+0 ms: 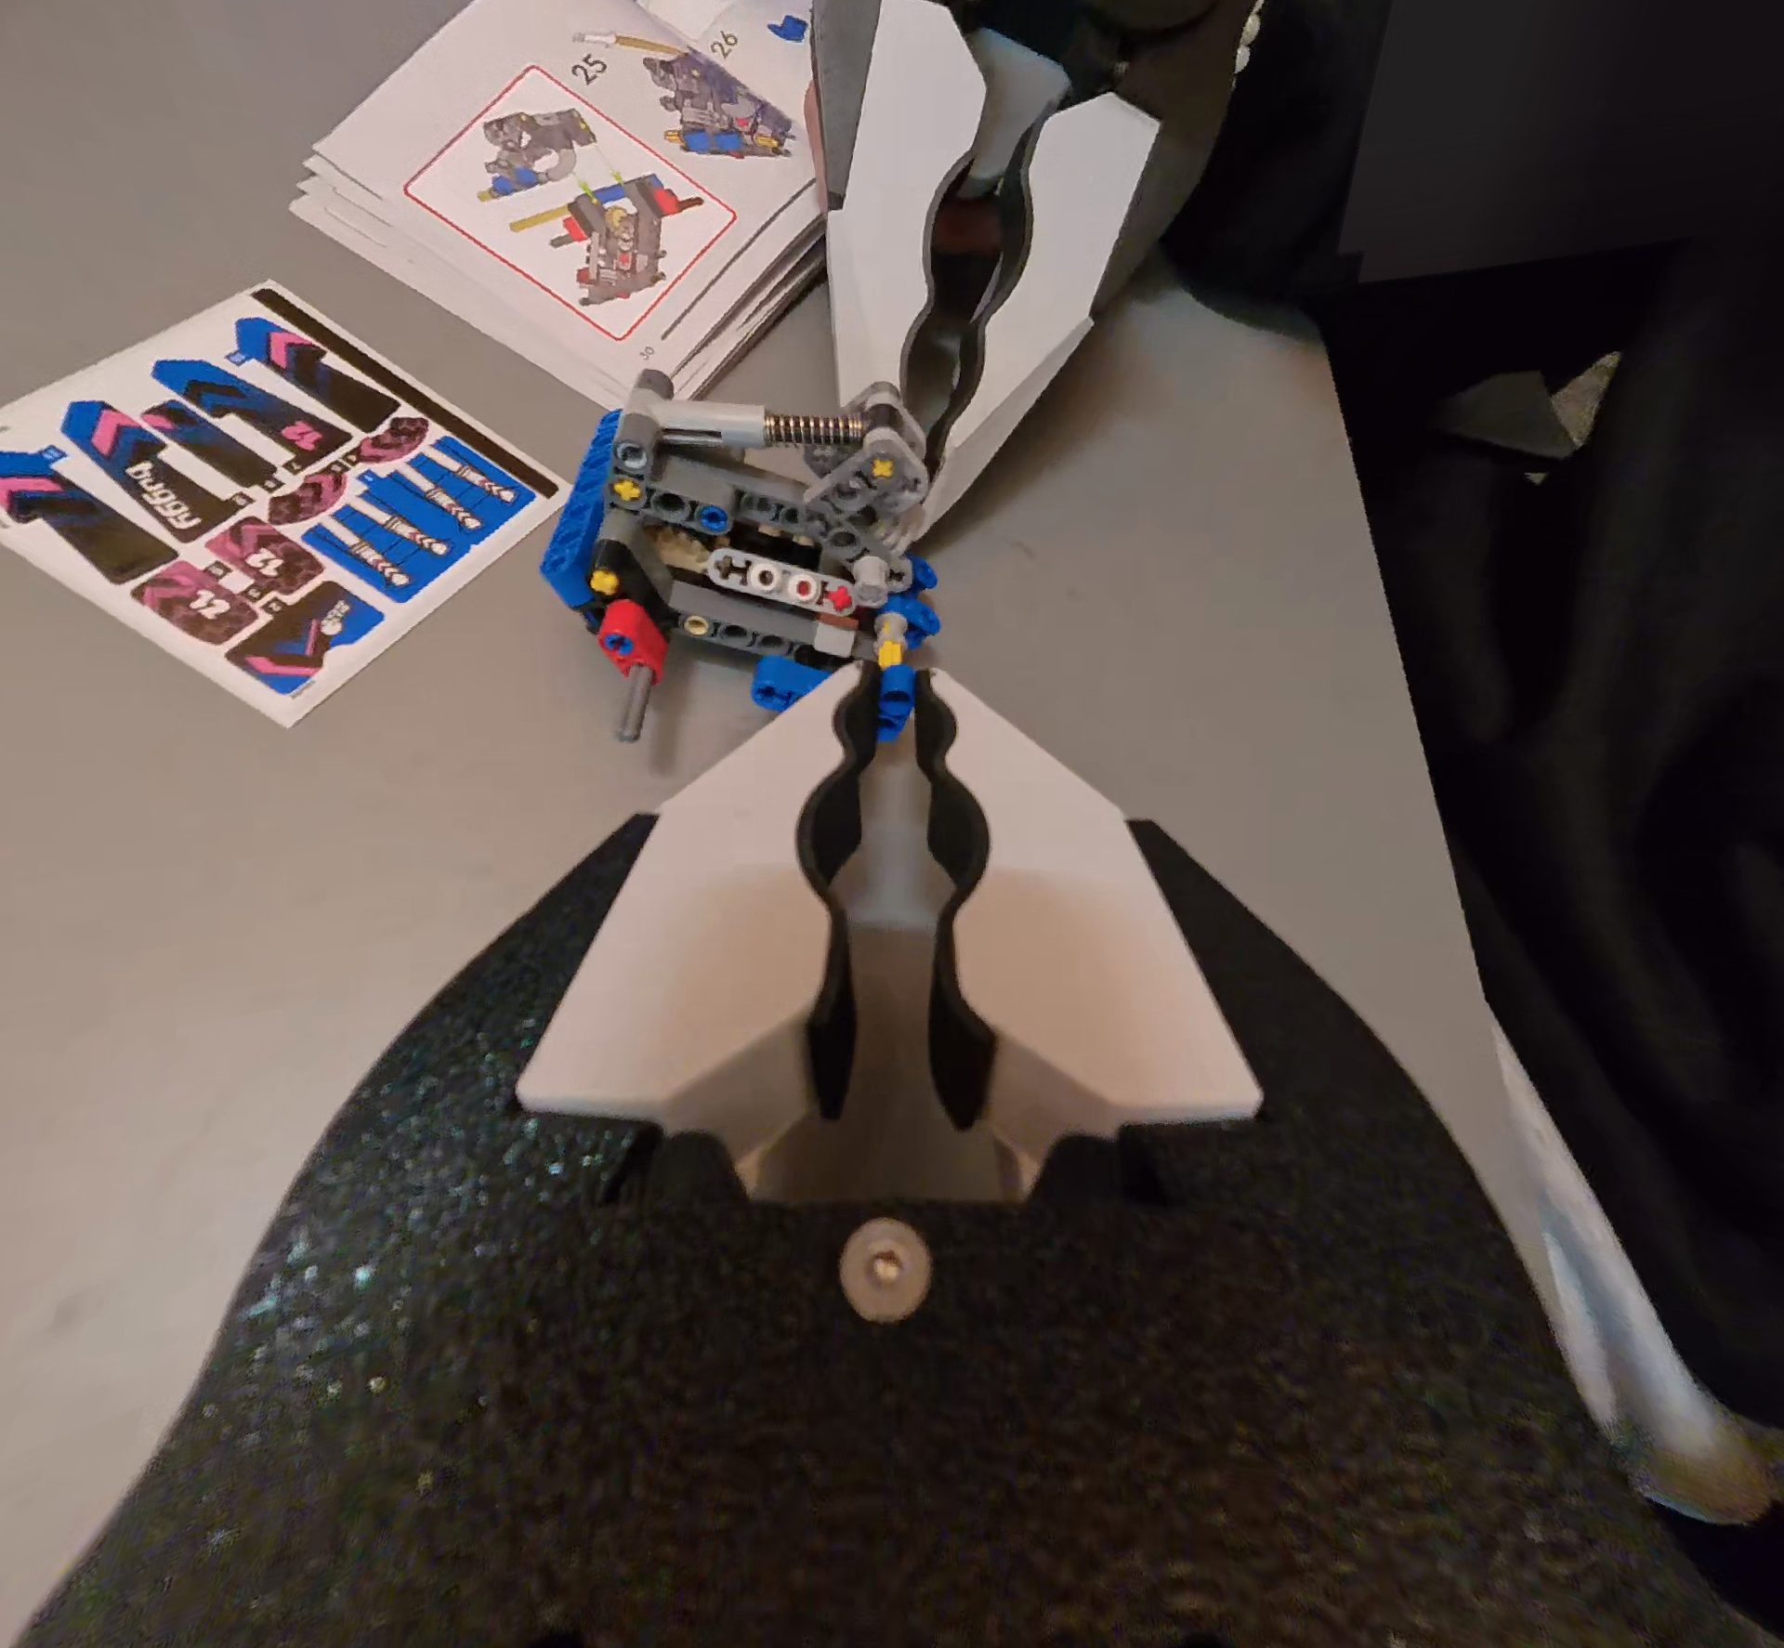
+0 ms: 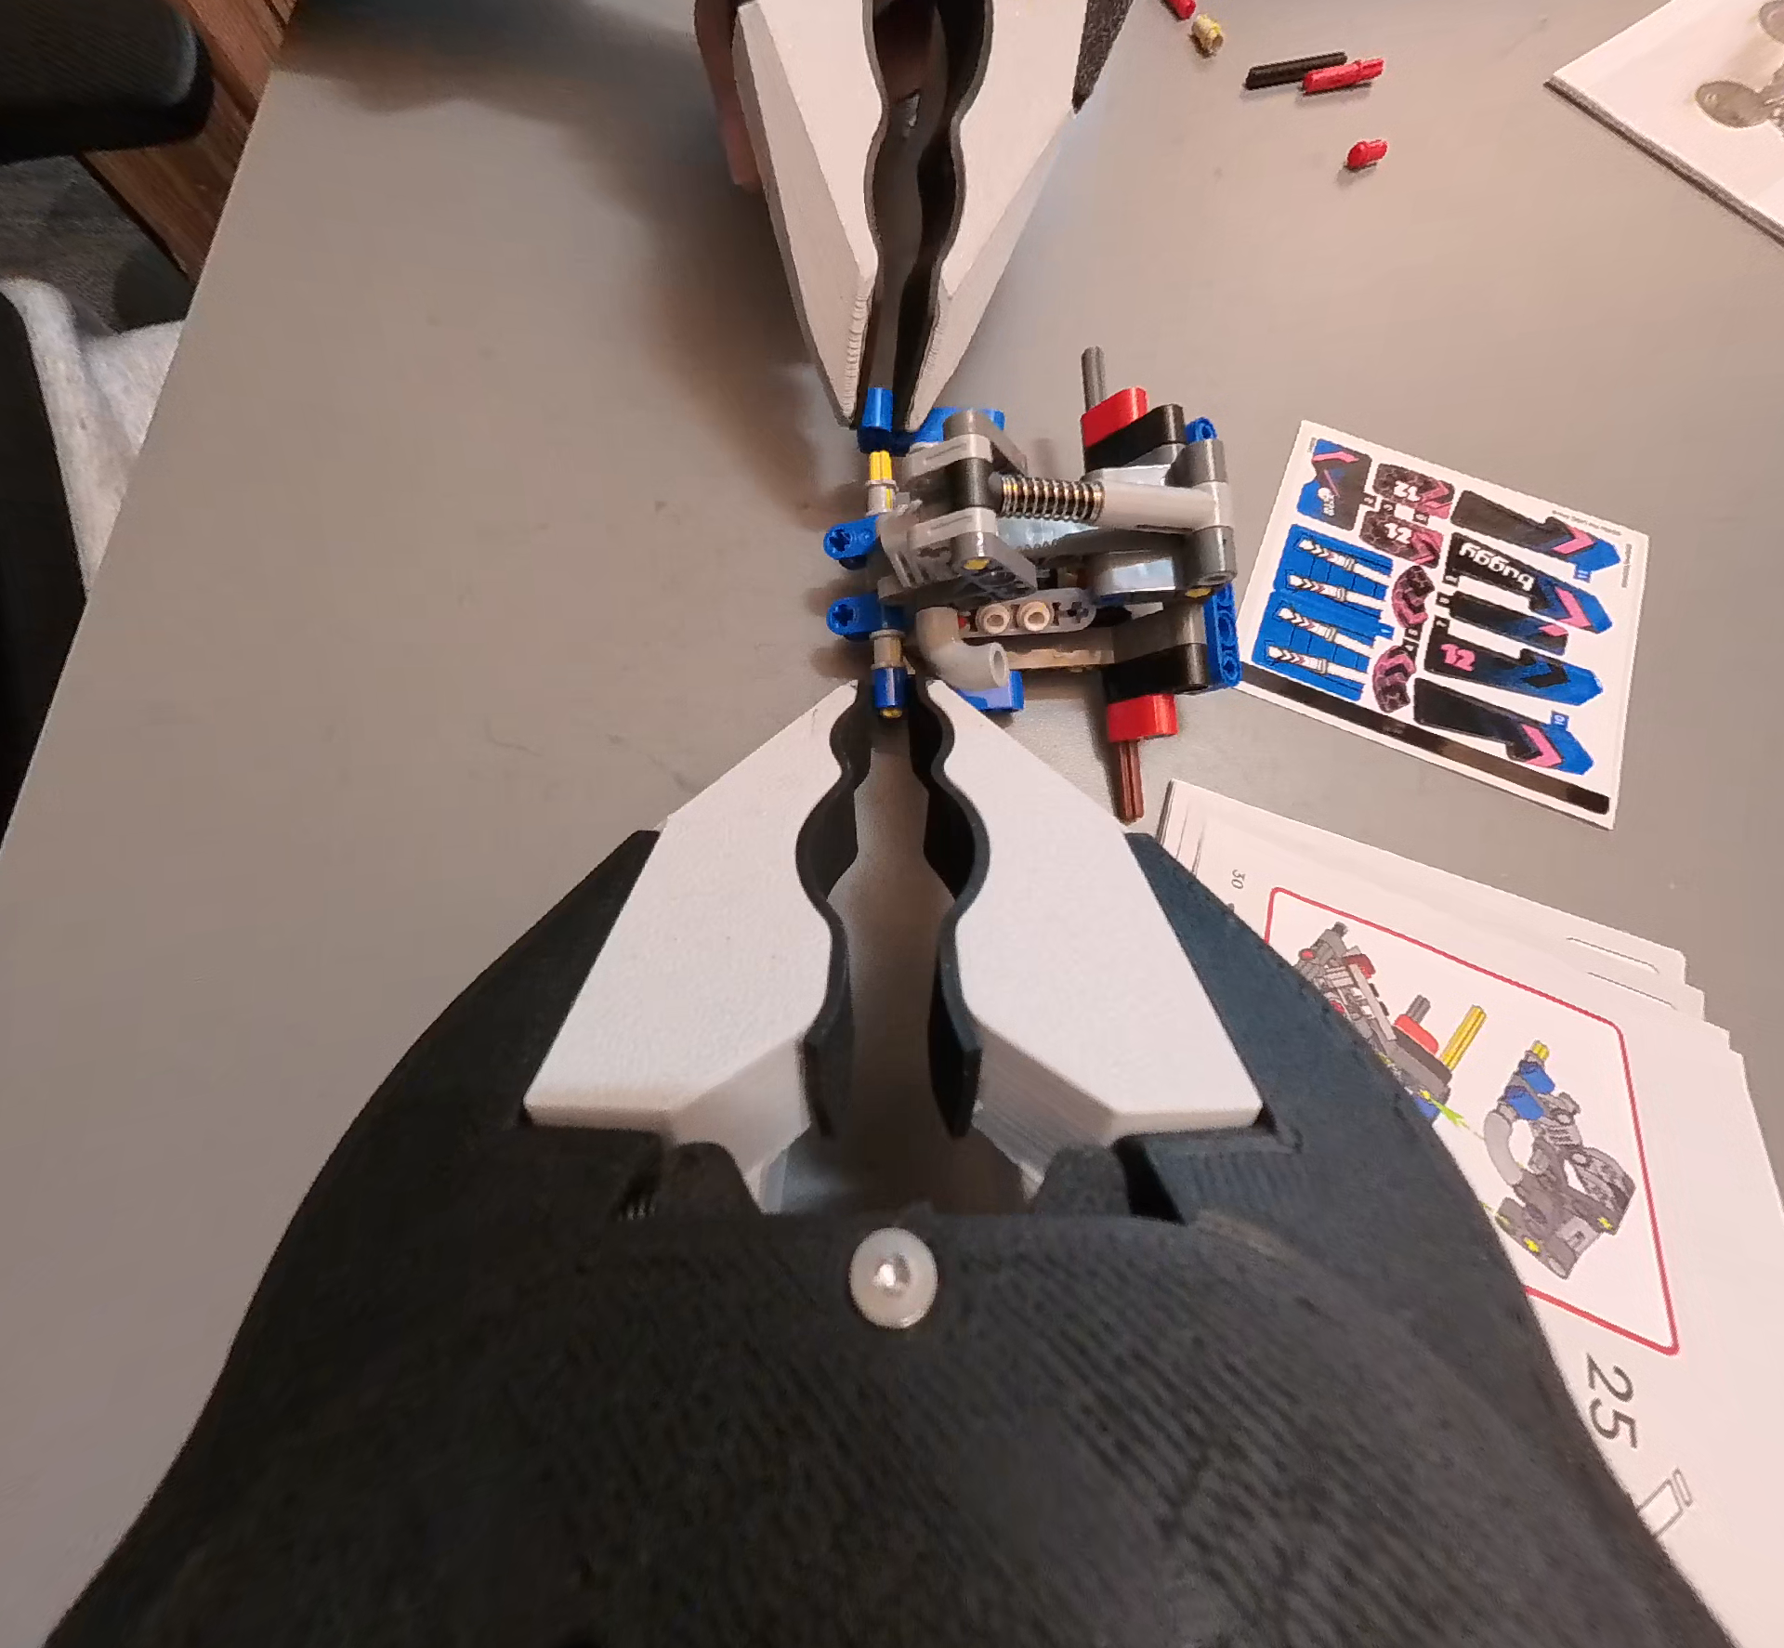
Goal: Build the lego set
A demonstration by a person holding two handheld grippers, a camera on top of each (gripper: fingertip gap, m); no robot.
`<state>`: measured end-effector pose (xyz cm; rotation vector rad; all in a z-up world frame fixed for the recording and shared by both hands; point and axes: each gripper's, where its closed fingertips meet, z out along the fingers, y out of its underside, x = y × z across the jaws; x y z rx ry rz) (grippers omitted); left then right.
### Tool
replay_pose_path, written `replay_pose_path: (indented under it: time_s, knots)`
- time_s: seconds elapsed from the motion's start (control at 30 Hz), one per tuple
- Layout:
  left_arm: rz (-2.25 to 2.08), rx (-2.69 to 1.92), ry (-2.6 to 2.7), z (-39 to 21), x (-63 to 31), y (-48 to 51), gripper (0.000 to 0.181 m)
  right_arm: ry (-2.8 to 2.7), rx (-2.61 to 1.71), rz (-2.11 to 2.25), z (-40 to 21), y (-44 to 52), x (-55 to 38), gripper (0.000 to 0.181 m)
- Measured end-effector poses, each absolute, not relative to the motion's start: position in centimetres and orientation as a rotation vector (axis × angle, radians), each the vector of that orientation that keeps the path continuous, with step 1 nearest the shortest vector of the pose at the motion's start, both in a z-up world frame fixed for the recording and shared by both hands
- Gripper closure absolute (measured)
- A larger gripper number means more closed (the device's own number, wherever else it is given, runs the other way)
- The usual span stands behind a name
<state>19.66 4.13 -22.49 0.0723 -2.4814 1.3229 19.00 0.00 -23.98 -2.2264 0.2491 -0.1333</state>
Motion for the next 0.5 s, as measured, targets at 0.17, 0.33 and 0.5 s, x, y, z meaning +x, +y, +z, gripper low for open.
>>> replay_pose_path:
  time_s: [0.17, 0.33, 0.5]
  knots:
    - [1.312, 0.04, -2.481, -22.56, 19.64, 4.17, 0.177, 0.249, -2.226, -0.132, -23.98, 0.0, 19.01, 0.175]
    - [1.302, -0.016, -2.501, -22.73, 19.91, 4.01, 0.177, 0.243, -2.227, -0.138, -23.99, 0.02, 18.97, 0.175]
    - [1.287, -0.089, -2.514, -22.89, 19.57, 3.72, 0.177, 0.242, -2.227, -0.129, -23.99, 0.03, 18.93, 0.175]
